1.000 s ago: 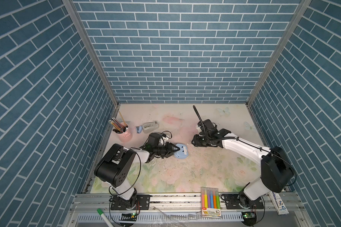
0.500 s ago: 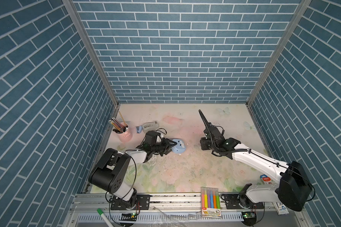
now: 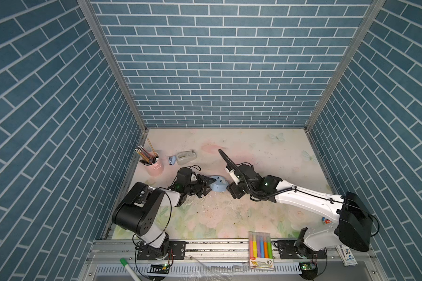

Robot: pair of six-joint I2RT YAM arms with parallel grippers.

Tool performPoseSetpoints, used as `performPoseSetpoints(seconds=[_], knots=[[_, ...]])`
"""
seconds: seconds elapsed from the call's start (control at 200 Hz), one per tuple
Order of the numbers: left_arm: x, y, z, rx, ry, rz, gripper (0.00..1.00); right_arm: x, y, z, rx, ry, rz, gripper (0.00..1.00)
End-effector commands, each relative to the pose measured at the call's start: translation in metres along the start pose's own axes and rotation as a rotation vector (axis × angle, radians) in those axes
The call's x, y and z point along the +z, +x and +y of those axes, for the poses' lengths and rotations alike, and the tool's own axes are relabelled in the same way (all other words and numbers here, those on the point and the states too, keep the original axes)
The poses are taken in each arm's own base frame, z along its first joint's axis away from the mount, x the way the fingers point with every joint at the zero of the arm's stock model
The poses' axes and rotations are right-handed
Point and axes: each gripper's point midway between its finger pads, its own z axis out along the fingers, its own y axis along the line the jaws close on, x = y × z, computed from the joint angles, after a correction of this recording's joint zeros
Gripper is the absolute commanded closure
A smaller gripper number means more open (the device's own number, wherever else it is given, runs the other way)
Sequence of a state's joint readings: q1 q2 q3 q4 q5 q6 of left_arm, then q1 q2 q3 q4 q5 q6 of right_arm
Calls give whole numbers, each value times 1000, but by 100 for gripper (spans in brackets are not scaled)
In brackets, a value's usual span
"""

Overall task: Insert the battery into the alarm
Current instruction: Adjust the alarm at the center of the board.

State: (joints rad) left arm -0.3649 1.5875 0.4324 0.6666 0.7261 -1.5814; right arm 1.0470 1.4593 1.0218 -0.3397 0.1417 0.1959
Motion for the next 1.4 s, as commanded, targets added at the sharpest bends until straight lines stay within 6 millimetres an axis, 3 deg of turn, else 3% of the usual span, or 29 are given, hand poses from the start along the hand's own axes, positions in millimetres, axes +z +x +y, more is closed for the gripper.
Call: performPoseSetpoints(seconds=[0.0, 0.175, 0.42, 0.64, 1.085, 1.22, 1.395], knots=[[-4, 3, -6, -43, 7, 9, 100, 8, 9, 3, -184, 79, 62, 28], [-12, 8, -18, -13, -12, 1, 100, 20, 8, 14, -275, 106, 65, 18], [-20, 15, -29, 14, -17, 11, 100, 43, 6, 28, -338, 78, 84, 18], [-19, 18, -24, 15, -35, 28, 100, 56, -11, 13, -371, 219, 23, 21], [-16, 28, -34, 50, -3, 79, 100, 75, -16, 24, -394, 184, 5, 36], [-13, 31, -35, 45, 7, 99, 100, 77, -19, 21, -386, 210, -17, 35], [-10, 33, -32, 43, 4, 106, 100, 77, -25, 14, -387, 262, -47, 26]])
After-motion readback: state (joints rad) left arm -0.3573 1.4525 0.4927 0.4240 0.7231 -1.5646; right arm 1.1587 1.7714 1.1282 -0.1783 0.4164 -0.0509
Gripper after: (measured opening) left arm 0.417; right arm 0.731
